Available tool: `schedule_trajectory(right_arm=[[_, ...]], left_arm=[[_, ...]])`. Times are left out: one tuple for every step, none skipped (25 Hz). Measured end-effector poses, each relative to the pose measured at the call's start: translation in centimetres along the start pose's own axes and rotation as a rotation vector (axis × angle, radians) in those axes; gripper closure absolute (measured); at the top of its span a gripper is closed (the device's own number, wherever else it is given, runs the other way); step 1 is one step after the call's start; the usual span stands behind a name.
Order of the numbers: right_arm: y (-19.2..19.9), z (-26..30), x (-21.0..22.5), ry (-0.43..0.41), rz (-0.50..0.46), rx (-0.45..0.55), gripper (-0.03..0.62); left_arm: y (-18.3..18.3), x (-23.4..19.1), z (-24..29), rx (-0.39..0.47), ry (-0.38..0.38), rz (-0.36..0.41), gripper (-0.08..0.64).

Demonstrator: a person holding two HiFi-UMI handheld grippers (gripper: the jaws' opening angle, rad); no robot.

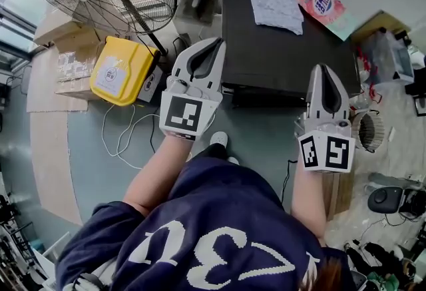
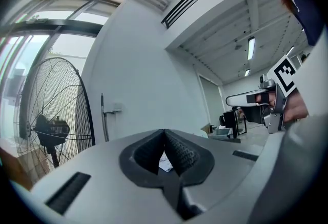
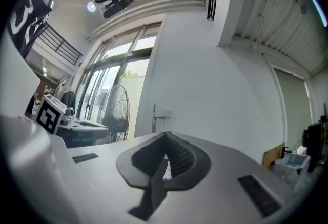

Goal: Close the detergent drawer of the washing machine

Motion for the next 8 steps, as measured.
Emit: schedule_trajectory(right_arm=[[0.04, -0.05, 0.11, 0.002, -0.001, 0.000, 0.578], [0.08, -0.07, 0.22, 0.005, -0.001, 0.001, 0.578], [0.08, -0.08, 0.31, 0.006, -0.002, 0.002, 0.578], [0.05, -0.08, 0.36, 0.007, -0.003, 0.003, 0.578], [0.01, -0.05, 0.37, 0.008, -0.004, 0.005, 0.578], [-0.04, -0.01, 0.34, 0.008, -0.005, 0.008, 0.578], [-0.08, 0.03, 0.31, 0.009, -0.006, 0.010, 0.578], [-0.11, 0.08, 0.27, 0.009, -0.007, 0.012, 0.578]], left_arm=[[0.04, 0.09, 0.05, -0.002, 0.001, 0.000, 0.543], [0.09, 0.16, 0.13, -0.004, 0.002, -0.001, 0.543], [0.15, 0.18, 0.20, -0.006, 0.003, -0.003, 0.543], [0.19, 0.18, 0.24, -0.008, 0.002, -0.005, 0.543], [0.23, 0.13, 0.26, -0.009, 0.002, -0.006, 0.543], [0.26, 0.06, 0.26, -0.010, 0.002, -0.008, 0.543], [0.30, -0.02, 0.25, -0.011, 0.001, -0.009, 0.543], [0.34, -0.10, 0.24, -0.012, 0.001, -0.011, 0.543]])
Point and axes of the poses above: the fingertips, and each gripper's own axes: z forward along the fingers, x to its right, y out of its underside, the point moved 9 cm from there along -z, backward along the fingers, and after that the axes turned 5 degrees about y, right-handed, at the moved point
